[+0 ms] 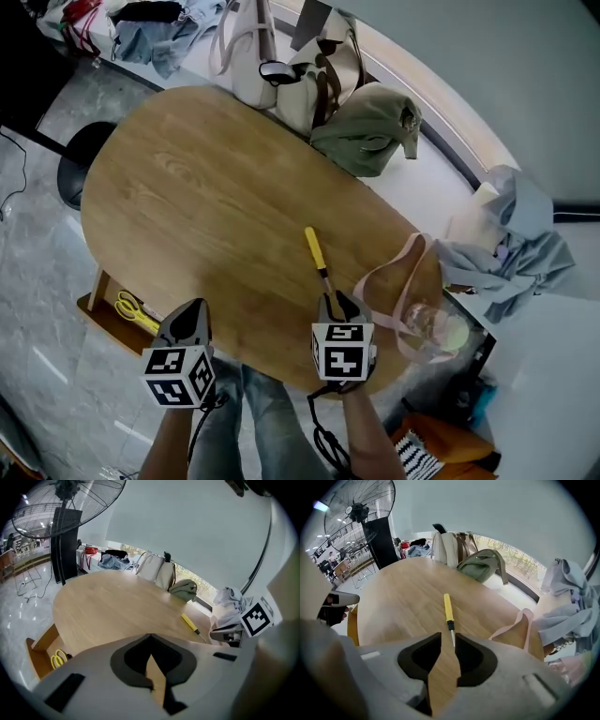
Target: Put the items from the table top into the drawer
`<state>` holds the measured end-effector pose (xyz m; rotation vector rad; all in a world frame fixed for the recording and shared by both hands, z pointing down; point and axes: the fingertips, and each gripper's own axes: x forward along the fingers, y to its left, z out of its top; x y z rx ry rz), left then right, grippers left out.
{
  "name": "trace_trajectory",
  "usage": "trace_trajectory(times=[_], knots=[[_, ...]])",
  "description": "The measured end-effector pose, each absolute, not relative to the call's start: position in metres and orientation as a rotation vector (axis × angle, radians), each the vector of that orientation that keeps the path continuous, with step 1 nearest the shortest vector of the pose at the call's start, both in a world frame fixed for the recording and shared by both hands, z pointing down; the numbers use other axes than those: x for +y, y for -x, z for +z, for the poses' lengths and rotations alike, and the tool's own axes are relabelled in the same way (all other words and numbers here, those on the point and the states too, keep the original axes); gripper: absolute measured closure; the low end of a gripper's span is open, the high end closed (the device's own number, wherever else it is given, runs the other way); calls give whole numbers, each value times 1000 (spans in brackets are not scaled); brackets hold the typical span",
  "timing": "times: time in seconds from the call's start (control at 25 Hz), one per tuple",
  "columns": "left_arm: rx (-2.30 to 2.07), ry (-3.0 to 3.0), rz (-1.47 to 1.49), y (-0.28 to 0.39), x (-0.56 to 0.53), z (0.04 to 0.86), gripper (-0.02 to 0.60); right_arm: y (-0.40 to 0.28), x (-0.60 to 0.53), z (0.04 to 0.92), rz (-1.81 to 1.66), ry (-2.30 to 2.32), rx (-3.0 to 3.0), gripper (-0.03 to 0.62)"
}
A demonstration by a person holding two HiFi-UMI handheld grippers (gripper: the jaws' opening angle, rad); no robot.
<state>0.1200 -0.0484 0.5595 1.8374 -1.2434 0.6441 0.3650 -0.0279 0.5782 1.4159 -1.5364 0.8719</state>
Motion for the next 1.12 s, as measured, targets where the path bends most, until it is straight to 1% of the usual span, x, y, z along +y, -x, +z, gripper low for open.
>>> trace_trajectory(times=[0.28, 1.12], knots=[[-1207, -1838, 676, -136, -68, 574, 586, -367, -46, 598, 907, -1378, -1546, 507], [-1229, -1769, 673, -135, -101, 595, 586, -356, -98, 627, 920, -1268, -1570, 507]])
